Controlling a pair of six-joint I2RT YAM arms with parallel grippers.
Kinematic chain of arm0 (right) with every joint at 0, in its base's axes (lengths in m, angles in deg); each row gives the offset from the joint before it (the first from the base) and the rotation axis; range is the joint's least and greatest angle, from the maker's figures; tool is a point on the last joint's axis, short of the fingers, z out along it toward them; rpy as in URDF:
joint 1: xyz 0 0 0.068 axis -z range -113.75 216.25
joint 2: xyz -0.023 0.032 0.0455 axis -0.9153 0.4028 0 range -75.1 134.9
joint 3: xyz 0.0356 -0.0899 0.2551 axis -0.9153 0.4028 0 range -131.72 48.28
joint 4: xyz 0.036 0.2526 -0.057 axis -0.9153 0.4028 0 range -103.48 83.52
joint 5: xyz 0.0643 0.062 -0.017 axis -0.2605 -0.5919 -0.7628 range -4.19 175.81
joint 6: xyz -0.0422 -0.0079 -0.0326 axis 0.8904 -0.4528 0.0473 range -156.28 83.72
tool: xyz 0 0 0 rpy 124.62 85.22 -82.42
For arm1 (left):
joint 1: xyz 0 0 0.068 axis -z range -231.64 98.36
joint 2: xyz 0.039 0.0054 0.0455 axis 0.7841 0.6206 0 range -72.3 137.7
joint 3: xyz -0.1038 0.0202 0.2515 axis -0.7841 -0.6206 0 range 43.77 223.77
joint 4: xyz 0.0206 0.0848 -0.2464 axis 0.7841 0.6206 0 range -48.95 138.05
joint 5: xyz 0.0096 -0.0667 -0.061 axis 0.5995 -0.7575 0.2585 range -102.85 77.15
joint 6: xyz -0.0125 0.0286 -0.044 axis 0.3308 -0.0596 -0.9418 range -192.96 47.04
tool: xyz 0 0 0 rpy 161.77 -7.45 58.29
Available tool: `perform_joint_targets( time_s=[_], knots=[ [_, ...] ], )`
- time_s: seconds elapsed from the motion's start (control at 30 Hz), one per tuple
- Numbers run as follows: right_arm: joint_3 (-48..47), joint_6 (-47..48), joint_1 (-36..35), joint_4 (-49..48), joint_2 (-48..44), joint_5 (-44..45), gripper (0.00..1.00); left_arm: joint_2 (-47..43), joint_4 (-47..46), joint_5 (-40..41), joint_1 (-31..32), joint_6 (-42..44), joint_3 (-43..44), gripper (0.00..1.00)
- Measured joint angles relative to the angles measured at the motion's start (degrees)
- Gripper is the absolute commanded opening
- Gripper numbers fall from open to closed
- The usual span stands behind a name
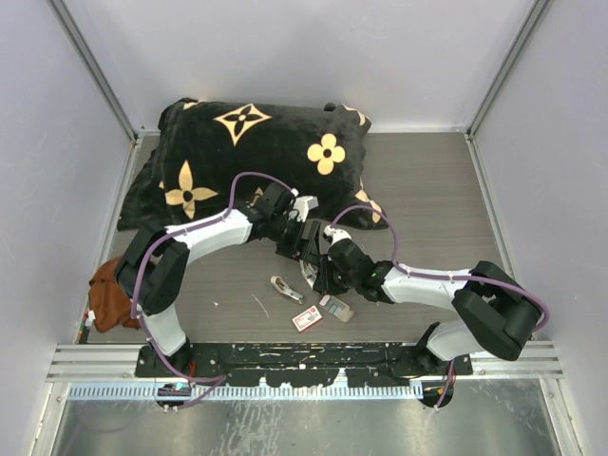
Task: Load the staples into the stapler
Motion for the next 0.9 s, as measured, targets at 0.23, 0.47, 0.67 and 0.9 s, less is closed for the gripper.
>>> perform_joint_targets(
  time_s=[0.23,0.47,0.67,0.9],
  knots=[
    [1.18,0.74,-0.07,-1.66,-0.52,0.31,0.32,-0.59,-1.81,0.44,0.81,0.17,-1.62,0.75],
    [1.57,1.51,-0.13,-2.43,-0.63,0.46,0.32,-1.42,-2.38,3.06,1.92,0.96,-2.19,0.75],
    [1.66,1.64,-0.13,-2.58,-0.63,0.46,0.32,-6.51,-1.53,7.61,3.1,3.28,-4.22,0.76],
    [1.73,1.38,-0.13,-2.97,-0.48,0.37,0.31,-10.67,-1.7,4.2,5.42,3.28,-5.57,0.76]
  ],
)
